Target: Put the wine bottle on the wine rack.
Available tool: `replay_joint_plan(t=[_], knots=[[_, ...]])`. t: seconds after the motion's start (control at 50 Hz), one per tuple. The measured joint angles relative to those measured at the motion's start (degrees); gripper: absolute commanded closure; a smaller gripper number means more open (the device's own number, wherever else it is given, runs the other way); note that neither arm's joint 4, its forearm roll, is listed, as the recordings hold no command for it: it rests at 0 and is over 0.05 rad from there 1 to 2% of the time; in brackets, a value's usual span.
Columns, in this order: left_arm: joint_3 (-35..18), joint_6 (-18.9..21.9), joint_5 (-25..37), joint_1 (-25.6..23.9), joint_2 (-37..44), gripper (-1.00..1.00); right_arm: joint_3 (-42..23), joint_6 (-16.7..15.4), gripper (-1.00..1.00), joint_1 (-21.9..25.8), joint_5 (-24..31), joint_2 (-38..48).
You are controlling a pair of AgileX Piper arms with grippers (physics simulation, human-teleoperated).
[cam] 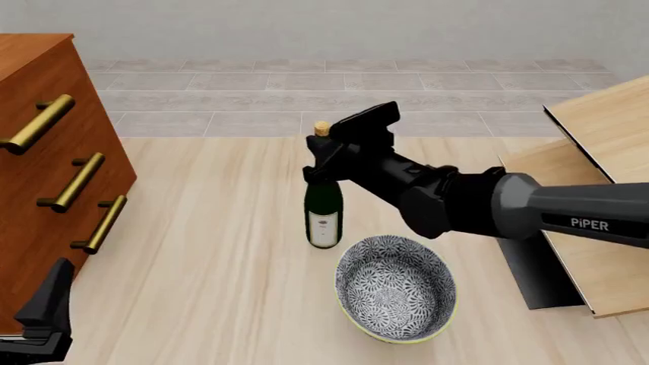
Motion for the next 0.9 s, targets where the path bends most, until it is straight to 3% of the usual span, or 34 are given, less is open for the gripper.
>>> replay_joint_plan(t=[0.5,0.9], knots=[[0.1,-0.1,-0.1,0.3,0.0,-1.0,0.8,1.1,1.0,-0.2,0.1,-1.4],[0.2,-0.9,-0.7,0.3,0.0,-1.0,-1.5,-0.3,1.0,-0.4,4.1,-6.1]])
